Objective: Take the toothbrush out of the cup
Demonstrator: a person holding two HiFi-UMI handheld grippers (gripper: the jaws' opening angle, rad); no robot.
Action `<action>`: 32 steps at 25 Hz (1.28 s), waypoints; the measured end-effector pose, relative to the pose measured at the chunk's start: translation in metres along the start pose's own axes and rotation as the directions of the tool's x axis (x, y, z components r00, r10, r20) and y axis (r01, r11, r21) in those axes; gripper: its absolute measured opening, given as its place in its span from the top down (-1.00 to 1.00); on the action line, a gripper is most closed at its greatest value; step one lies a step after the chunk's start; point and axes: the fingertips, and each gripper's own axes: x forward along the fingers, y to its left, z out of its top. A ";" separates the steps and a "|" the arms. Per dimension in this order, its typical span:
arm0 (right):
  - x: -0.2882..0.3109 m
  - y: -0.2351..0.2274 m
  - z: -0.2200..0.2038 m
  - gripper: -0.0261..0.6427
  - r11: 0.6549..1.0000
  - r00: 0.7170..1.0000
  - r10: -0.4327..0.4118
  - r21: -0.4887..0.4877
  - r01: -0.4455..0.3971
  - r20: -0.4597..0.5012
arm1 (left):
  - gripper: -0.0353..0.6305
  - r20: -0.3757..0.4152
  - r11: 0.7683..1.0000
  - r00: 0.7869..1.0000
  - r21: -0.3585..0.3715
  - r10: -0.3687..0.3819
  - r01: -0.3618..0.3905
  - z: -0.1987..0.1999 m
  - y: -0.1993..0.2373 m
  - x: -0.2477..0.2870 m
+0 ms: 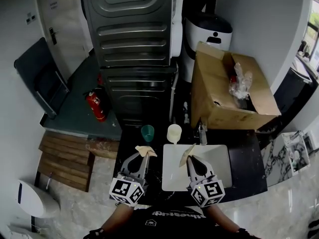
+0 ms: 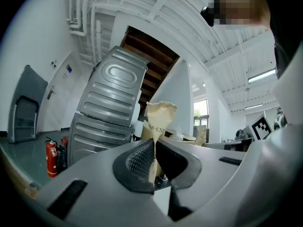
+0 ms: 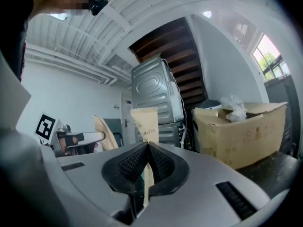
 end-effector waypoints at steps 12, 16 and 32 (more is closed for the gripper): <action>-0.001 -0.004 -0.009 0.80 0.999 0.999 -0.033 0.005 0.033 -0.003 | 0.82 -0.062 0.998 0.997 -0.045 0.034 -0.037 -0.027 0.012 -0.006; 0.000 -0.003 -0.008 0.80 0.999 0.999 -0.037 -0.004 0.037 -0.002 | 0.81 -0.055 0.999 0.999 -0.042 0.000 -0.003 -0.024 0.001 0.001; -0.007 -0.003 -0.022 0.81 0.998 0.997 -0.062 -0.016 0.061 -0.043 | 0.82 -0.069 0.997 0.997 -0.072 -0.024 0.019 -0.033 0.000 0.007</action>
